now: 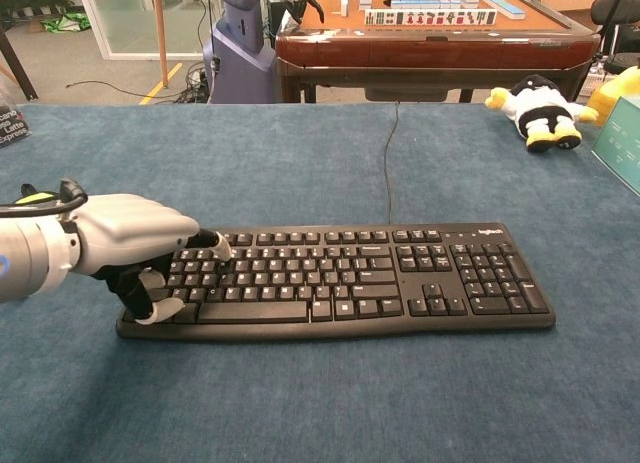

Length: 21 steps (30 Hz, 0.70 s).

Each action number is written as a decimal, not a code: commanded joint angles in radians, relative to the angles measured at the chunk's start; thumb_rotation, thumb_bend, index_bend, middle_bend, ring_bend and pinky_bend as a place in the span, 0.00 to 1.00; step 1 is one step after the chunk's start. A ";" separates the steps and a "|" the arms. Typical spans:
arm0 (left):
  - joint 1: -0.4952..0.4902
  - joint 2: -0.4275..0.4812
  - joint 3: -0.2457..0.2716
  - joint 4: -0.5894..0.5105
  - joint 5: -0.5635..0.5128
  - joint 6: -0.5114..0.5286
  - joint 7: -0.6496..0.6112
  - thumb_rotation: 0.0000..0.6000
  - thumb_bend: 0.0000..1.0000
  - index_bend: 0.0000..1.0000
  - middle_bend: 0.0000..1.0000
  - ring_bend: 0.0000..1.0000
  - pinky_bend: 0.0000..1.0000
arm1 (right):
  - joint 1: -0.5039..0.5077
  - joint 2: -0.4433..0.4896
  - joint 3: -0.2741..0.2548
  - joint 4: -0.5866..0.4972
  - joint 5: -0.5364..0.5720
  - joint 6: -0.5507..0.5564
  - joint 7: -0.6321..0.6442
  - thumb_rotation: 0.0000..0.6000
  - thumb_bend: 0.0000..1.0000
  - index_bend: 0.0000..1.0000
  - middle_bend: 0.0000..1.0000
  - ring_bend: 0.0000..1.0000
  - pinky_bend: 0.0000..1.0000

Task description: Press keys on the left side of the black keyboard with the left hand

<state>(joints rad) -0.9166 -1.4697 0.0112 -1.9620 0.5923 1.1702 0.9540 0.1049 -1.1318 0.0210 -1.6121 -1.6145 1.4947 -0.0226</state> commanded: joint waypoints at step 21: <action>0.293 0.118 0.196 -0.074 0.532 0.309 -0.212 1.00 0.39 0.21 0.56 0.53 0.85 | 0.003 -0.007 -0.008 -0.003 -0.010 -0.009 -0.020 1.00 0.86 0.33 0.37 0.31 0.52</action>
<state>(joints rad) -0.6928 -1.3681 0.1552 -2.0545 1.0345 1.4125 0.7852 0.1073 -1.1388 0.0137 -1.6153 -1.6243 1.4856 -0.0421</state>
